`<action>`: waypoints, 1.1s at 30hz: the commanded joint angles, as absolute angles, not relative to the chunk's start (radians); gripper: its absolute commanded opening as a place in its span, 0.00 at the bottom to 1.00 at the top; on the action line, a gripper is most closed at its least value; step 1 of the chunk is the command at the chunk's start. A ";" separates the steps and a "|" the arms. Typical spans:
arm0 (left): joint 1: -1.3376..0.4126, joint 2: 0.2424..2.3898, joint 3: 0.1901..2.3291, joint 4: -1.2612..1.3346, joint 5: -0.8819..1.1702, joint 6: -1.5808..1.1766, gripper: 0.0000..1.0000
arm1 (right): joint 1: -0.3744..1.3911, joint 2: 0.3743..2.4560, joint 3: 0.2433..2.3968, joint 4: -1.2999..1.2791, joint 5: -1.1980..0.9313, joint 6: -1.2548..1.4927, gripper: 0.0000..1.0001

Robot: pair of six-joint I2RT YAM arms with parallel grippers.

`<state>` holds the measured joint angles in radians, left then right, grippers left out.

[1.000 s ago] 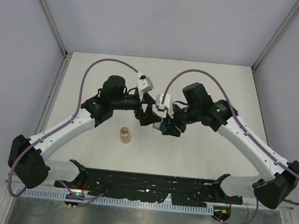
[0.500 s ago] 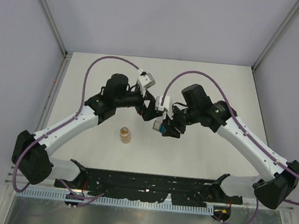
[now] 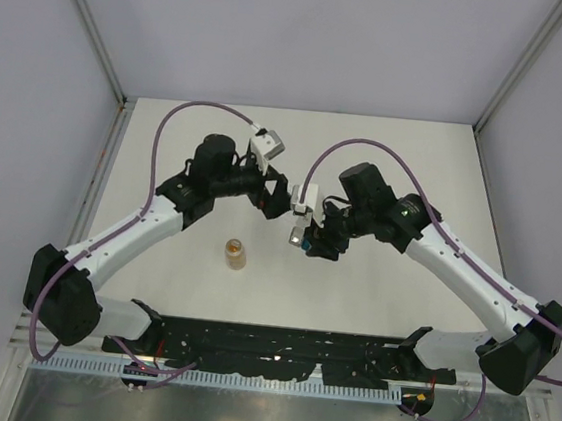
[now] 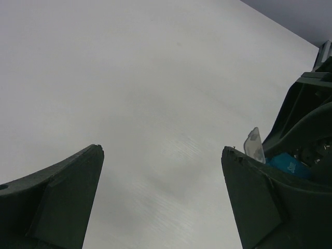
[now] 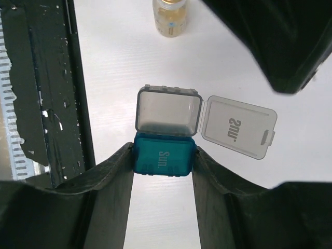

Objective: Sort the pills into containers

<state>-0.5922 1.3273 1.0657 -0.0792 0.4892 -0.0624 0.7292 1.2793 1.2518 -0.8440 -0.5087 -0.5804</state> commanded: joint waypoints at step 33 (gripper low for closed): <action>-0.339 0.804 0.687 -0.342 0.457 0.284 0.99 | 0.698 1.773 1.118 -0.492 -0.256 -0.624 0.29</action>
<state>-0.3447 0.8154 0.7078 -0.3275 0.4709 0.2420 0.7055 1.7538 1.0813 -0.5213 -0.2699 -0.6079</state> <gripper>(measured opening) 0.995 0.498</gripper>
